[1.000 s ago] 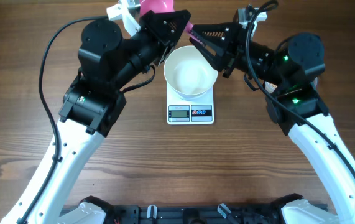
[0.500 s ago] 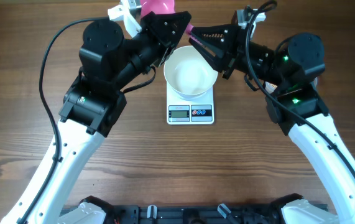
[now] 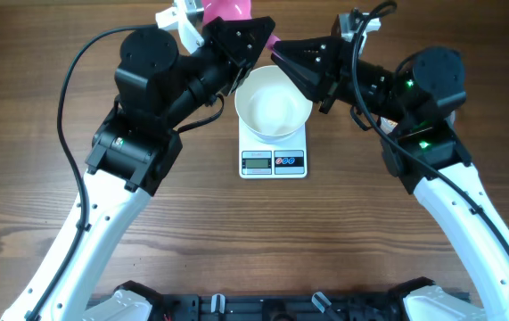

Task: Scoop item into bowl and weigh 150g on scale
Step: 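Grasp the scoop handle with the right gripper above the bowl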

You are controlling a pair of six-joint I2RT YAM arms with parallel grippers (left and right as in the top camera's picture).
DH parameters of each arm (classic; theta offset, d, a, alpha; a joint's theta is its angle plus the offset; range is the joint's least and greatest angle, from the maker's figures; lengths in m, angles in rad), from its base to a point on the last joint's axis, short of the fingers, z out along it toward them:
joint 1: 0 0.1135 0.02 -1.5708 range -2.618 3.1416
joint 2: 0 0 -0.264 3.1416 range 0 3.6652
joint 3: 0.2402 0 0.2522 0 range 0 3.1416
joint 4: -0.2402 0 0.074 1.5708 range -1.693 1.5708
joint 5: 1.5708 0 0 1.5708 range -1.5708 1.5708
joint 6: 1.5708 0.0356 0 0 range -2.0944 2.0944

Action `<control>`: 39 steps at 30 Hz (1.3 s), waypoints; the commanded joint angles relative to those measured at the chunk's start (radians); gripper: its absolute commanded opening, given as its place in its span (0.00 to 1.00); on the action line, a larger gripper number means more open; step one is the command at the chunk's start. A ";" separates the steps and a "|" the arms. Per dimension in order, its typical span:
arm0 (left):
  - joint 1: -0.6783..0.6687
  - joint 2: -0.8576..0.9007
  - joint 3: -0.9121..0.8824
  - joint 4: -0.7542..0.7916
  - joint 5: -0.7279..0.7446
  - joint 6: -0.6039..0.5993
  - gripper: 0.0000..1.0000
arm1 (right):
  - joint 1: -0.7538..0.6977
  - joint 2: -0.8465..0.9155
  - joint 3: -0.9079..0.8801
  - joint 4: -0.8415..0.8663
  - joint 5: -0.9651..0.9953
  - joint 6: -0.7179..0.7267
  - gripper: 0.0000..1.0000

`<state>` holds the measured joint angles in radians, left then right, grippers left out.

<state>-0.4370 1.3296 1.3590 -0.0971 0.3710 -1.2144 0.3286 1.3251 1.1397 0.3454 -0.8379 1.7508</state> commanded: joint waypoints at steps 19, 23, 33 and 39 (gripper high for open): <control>0.034 0.005 0.010 0.004 0.044 -0.006 0.07 | -0.012 0.009 0.014 -0.002 -0.005 -0.048 0.15; 0.043 0.005 0.010 0.003 0.066 -0.006 0.07 | -0.013 0.009 0.014 -0.002 -0.005 -0.048 0.15; 0.035 0.006 0.010 0.004 0.066 -0.006 0.07 | -0.013 0.009 0.014 -0.002 -0.013 -0.040 0.15; 0.035 0.007 0.010 0.004 0.066 -0.006 0.06 | -0.012 0.008 0.014 -0.002 -0.013 -0.019 0.15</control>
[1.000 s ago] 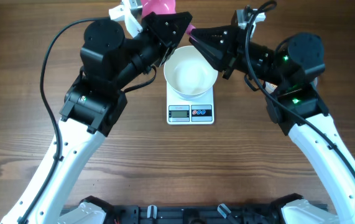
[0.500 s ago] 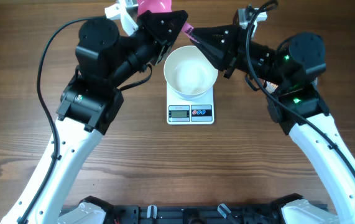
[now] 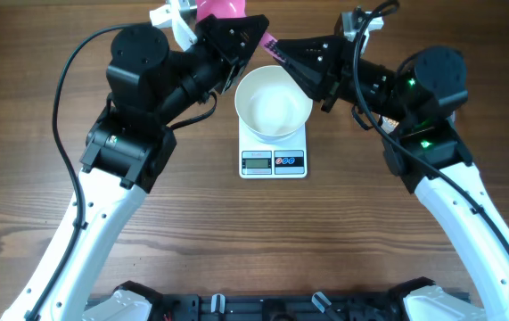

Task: Scoop item into bowl and weigh 150g on scale
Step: 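Grasp the scoop handle with the right gripper above the bowl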

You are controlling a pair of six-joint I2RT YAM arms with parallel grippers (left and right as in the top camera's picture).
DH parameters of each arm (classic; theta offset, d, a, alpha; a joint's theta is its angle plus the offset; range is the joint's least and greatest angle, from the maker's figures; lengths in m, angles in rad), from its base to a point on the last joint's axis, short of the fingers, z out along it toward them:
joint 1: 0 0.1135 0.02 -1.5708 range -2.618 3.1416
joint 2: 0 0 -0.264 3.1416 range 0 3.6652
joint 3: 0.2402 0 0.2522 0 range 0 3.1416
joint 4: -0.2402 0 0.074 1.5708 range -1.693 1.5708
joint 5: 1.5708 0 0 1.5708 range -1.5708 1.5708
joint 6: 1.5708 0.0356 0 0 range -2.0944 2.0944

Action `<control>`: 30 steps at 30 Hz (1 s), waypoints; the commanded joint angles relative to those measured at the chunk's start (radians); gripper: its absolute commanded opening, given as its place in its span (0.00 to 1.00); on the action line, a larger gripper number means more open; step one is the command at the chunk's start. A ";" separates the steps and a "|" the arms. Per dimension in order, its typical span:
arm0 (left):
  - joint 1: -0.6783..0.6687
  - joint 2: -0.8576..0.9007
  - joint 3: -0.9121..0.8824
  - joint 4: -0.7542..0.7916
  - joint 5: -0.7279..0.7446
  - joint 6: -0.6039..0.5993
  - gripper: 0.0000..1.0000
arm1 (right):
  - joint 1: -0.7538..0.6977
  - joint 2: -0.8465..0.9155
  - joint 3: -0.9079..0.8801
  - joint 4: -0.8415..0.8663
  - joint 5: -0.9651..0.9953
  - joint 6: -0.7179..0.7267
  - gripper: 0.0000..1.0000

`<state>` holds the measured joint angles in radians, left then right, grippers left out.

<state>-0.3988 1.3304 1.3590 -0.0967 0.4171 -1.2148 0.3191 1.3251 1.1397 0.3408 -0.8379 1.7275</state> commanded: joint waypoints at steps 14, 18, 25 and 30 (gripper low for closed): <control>-0.003 0.011 0.010 0.003 0.020 -0.006 0.04 | -0.002 0.009 0.014 0.003 -0.008 0.030 0.15; -0.005 0.011 0.010 0.003 0.020 -0.005 0.04 | -0.002 0.009 0.014 0.003 -0.009 0.031 0.15; -0.013 0.011 0.010 0.003 0.018 -0.005 0.04 | -0.002 0.009 0.014 0.003 -0.009 0.035 0.13; -0.013 0.011 0.010 0.003 0.016 -0.005 0.04 | -0.002 0.009 0.014 0.003 -0.009 0.035 0.12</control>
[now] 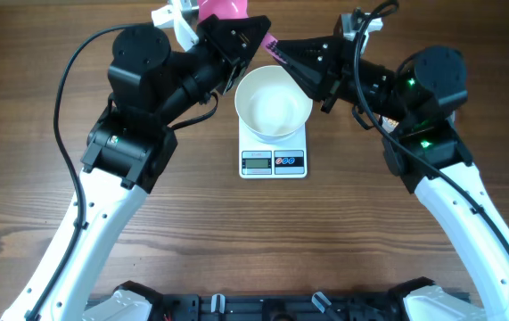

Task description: Scoop item into bowl and weigh 150g on scale

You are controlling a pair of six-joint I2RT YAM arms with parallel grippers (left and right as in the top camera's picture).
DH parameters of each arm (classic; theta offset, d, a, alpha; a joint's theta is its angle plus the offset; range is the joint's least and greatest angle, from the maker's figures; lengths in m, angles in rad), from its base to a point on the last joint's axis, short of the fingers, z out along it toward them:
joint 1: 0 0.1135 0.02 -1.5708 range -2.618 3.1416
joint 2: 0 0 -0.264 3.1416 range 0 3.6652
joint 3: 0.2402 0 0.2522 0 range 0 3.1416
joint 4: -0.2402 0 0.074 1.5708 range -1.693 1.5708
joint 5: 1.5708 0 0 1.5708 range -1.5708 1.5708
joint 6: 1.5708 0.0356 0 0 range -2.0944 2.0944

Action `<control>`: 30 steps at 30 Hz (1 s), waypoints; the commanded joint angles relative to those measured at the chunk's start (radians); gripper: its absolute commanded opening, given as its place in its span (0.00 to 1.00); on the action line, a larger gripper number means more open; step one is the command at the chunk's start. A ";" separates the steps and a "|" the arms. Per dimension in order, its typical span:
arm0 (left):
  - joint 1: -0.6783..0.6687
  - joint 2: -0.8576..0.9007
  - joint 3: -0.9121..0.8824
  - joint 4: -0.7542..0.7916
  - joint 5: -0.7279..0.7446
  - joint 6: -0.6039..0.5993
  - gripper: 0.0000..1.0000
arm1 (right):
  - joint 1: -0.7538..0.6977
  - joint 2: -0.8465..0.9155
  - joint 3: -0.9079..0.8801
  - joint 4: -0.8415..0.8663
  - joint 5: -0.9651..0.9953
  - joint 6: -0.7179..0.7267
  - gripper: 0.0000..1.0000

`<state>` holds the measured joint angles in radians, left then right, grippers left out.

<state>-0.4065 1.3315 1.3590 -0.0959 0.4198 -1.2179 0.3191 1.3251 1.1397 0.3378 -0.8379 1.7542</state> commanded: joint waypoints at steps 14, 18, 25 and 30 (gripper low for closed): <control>-0.006 0.010 0.010 0.003 0.013 -0.002 0.16 | -0.002 0.008 0.014 0.006 -0.005 -0.058 0.04; -0.006 0.010 0.010 0.002 0.014 -0.002 0.39 | -0.003 0.008 0.014 0.006 0.007 -0.131 0.04; -0.006 0.010 0.010 -0.014 0.014 0.010 0.89 | -0.035 0.008 0.015 -0.050 0.080 -0.258 0.05; -0.006 0.010 0.010 -0.068 0.017 0.096 1.00 | -0.121 0.008 0.032 -0.135 0.105 -0.345 0.05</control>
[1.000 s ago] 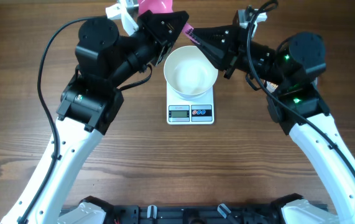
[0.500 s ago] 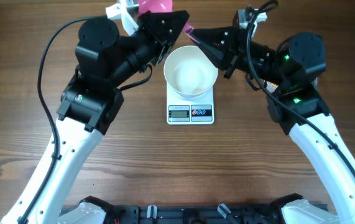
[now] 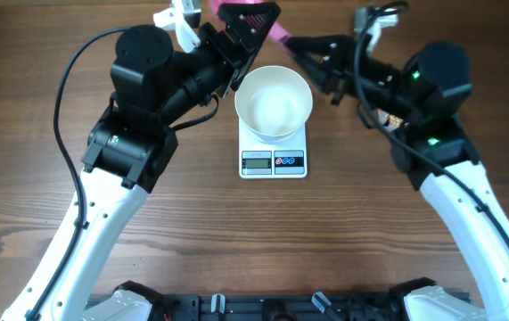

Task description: Scoop item into bowl and weigh 150g on scale

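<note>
A white bowl (image 3: 274, 102) stands on the small white scale (image 3: 274, 161) at mid-table, and its inside looks bare. Behind its far-left rim my left gripper (image 3: 252, 20) is shut on a pink container (image 3: 239, 6) at the frame's top edge. From the right, my right gripper (image 3: 297, 45) reaches toward the container. It is shut on a pink scoop (image 3: 278, 33), whose end lies at the container, beyond the bowl's far rim. The scale's display is too small to read.
Wooden table (image 3: 49, 232) all around. Both black arm bodies crowd the far half, left (image 3: 143, 98) and right (image 3: 428, 89) of the scale. A white part (image 3: 172, 18) sticks out beside the left wrist.
My right gripper has pulled back from over the bowl's far-right rim and now sits higher in the frame. More of the pink scoop shows. My left gripper has shifted slightly right with the container.
At first both grippers met just behind the bowl's far rim, with the pink container at the left one. The left arm then drew slightly left and stayed. Now the right gripper has lifted away from the rim toward the container. The bowl has looked bare throughout.
</note>
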You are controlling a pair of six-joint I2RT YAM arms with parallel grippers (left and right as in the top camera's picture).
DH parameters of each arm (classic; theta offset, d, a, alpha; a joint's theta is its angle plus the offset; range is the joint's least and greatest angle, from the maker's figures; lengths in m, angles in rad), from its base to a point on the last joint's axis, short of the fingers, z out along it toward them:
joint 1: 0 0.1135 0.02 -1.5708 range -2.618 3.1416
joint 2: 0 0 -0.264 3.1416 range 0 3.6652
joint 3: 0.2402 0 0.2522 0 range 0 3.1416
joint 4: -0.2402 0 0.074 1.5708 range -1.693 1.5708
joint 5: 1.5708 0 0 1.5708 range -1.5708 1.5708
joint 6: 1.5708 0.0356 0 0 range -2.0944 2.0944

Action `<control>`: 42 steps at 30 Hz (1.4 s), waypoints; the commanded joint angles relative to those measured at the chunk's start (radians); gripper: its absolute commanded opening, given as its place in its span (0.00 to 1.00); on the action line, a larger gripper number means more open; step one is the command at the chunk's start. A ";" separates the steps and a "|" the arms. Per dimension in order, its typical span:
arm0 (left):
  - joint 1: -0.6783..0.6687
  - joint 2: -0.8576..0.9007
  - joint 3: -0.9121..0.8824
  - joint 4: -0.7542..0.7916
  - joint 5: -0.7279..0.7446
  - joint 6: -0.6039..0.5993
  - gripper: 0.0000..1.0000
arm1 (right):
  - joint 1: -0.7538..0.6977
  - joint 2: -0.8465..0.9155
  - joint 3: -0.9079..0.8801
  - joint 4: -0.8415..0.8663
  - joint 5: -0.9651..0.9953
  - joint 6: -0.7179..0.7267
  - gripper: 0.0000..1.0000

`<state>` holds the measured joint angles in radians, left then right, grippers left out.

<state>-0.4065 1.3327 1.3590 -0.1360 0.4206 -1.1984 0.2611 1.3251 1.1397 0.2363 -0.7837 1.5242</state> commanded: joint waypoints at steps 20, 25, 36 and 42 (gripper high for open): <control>-0.006 0.009 0.010 -0.364 -0.086 0.329 1.00 | -0.250 0.008 0.546 -1.188 0.657 -0.984 0.05; -0.006 0.009 0.010 -0.438 -0.183 0.332 1.00 | -0.250 0.025 0.548 -1.344 0.782 -1.090 0.05; -0.017 0.018 0.009 -0.628 -0.213 0.544 0.79 | -0.250 0.147 0.547 -1.453 1.053 -1.178 0.04; -0.017 0.033 0.009 -0.748 -0.213 0.544 0.77 | -0.251 0.190 0.547 -1.456 1.042 -1.262 0.04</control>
<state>-0.4194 1.3499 1.3594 -0.8425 0.2268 -0.7006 0.0139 1.4902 1.6718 -1.2190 0.2256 0.3374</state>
